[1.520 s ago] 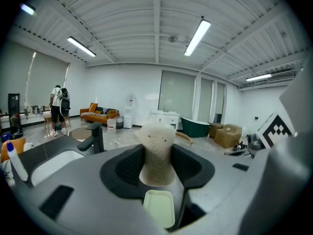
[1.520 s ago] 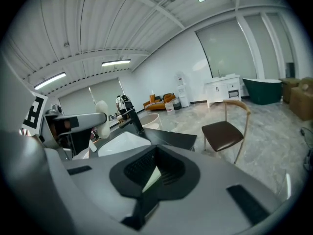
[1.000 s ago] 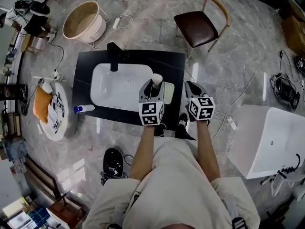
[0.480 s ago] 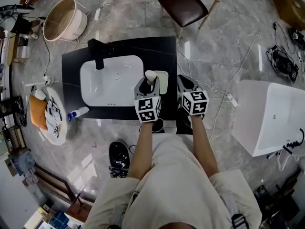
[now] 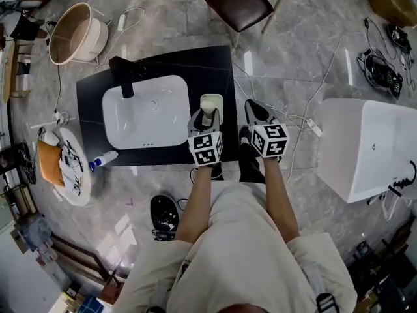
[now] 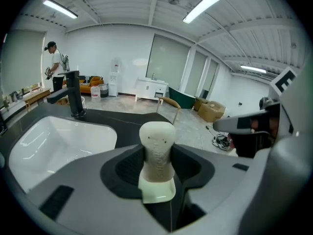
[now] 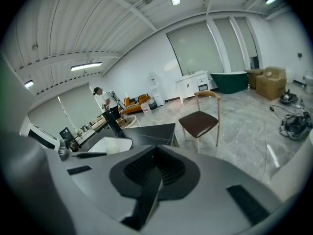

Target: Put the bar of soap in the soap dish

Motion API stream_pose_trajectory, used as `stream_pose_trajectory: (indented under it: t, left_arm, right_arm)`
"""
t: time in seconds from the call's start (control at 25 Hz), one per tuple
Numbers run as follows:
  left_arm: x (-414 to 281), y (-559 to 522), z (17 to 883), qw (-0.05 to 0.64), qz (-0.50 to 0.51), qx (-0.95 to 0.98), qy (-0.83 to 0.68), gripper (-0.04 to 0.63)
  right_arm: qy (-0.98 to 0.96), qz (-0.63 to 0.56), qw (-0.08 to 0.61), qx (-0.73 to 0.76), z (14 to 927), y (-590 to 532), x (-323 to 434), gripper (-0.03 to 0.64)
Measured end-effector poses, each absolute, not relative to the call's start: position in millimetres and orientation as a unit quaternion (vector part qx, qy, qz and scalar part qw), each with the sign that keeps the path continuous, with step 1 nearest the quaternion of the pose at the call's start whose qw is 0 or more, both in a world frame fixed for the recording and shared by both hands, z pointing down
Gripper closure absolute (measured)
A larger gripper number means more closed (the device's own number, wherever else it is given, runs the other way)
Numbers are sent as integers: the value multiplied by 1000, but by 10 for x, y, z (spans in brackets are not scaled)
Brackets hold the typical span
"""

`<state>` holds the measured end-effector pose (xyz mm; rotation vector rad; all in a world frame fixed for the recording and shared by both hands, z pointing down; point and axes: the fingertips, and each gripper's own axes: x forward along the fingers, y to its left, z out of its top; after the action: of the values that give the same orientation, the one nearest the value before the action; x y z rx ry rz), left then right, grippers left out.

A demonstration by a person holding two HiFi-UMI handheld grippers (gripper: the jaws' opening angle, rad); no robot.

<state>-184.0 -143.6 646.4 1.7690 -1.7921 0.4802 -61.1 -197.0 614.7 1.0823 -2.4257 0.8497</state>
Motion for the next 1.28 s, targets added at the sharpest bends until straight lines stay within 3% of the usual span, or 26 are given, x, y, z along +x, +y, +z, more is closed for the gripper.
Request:
stream_pose_trajectory:
  t: [1.28]
  left_arm:
    - [-1770,-1402,6915,347,202,634,-661,417]
  right_arm:
    - [-844,300,210,391,6252,-1905,-440,613]
